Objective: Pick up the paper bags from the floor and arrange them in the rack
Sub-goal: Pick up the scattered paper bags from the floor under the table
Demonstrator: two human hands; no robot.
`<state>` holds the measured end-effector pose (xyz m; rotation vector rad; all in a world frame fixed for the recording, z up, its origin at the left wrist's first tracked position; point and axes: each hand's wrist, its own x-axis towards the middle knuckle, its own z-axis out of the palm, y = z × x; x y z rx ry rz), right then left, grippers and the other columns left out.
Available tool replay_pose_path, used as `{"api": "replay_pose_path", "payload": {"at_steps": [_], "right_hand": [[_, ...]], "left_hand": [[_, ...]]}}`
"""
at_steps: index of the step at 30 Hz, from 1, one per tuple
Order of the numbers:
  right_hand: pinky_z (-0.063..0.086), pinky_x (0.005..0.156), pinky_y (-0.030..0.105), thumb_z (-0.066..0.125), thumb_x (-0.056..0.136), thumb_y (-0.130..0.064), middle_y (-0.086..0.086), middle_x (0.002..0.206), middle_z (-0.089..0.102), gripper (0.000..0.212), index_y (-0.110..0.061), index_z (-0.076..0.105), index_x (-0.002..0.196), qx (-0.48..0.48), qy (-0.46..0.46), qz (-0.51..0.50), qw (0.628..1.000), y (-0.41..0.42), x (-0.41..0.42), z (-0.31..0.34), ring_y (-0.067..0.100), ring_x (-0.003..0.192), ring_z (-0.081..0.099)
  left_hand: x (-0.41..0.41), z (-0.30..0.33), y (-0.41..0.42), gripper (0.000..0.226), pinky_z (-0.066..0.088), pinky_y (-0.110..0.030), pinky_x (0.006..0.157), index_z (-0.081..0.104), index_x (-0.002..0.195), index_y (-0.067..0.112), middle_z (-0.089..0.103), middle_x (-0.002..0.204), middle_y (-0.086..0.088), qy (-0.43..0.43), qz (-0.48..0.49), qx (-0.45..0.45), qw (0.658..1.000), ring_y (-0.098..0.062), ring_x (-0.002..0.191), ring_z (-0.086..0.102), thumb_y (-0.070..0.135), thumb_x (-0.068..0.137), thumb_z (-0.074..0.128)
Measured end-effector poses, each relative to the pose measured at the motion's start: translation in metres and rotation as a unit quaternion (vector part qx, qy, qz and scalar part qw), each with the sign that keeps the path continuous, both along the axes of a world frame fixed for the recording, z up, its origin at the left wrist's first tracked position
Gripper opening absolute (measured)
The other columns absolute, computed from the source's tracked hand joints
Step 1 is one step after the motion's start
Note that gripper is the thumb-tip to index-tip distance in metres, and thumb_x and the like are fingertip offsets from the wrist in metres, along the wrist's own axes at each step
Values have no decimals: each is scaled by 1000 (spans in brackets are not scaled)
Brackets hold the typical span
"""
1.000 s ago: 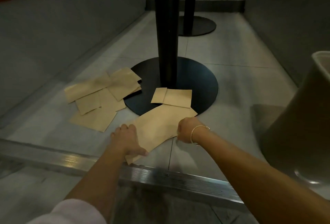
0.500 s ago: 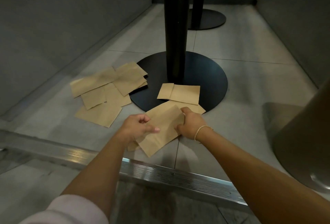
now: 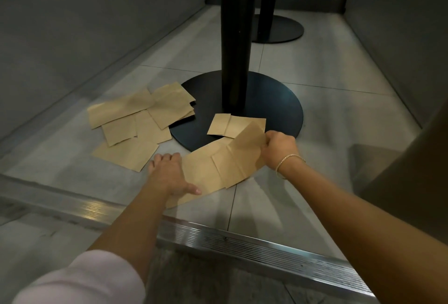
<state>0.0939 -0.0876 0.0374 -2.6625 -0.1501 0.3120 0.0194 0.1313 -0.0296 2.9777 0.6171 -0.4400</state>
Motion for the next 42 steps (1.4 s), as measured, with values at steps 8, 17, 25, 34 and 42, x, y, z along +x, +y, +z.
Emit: {"api": "replay_pose_path", "payload": {"at_steps": [8, 17, 25, 34, 42], "right_hand": [[50, 77, 33, 44, 93, -5, 13, 99, 61, 25, -7, 58, 112, -18, -19, -10, 1000, -4, -3, 5, 24, 83, 52], [46, 70, 34, 38, 92, -3, 7, 86, 50, 27, -10, 59, 107, -28, -92, -19, 995, -25, -16, 46, 26, 79, 48], [44, 72, 32, 37, 86, 2, 14, 94, 56, 33, -12, 61, 106, 29, -163, -59, 985, -59, -29, 130, 33, 89, 55], [46, 88, 42, 39, 94, -3, 15, 118, 58, 35, -16, 58, 120, 13, -337, -170, 926, -144, -46, 245, 34, 110, 55], [35, 98, 43, 41, 92, -4, 18, 127, 53, 35, -9, 55, 123, -168, -287, -249, 910, -207, -66, 274, 37, 121, 45]], "left_hand": [[-8, 11, -3, 99, 29, -39, 101, 38, 128, 14, 41, 133, -11, -4, 27, 80, 996, -28, 123, 33, 76, 56, 67], [-11, 42, -8, 33, 38, -31, 79, 55, 109, 11, 61, 111, -12, -90, 74, -85, 989, -28, 98, 55, 32, 85, 66], [-10, 110, -47, 12, 35, -29, 64, 50, 90, 12, 57, 87, -8, -292, 89, -224, 926, -23, 78, 49, 18, 89, 61], [-1, 191, -131, 10, 33, -22, 54, 52, 103, 13, 56, 93, -2, -394, -7, -309, 865, -14, 76, 50, 16, 94, 55], [-1, 242, -203, 27, 45, -29, 80, 52, 121, 12, 58, 115, -6, -411, -34, -369, 833, -16, 96, 53, 18, 95, 54]]}}
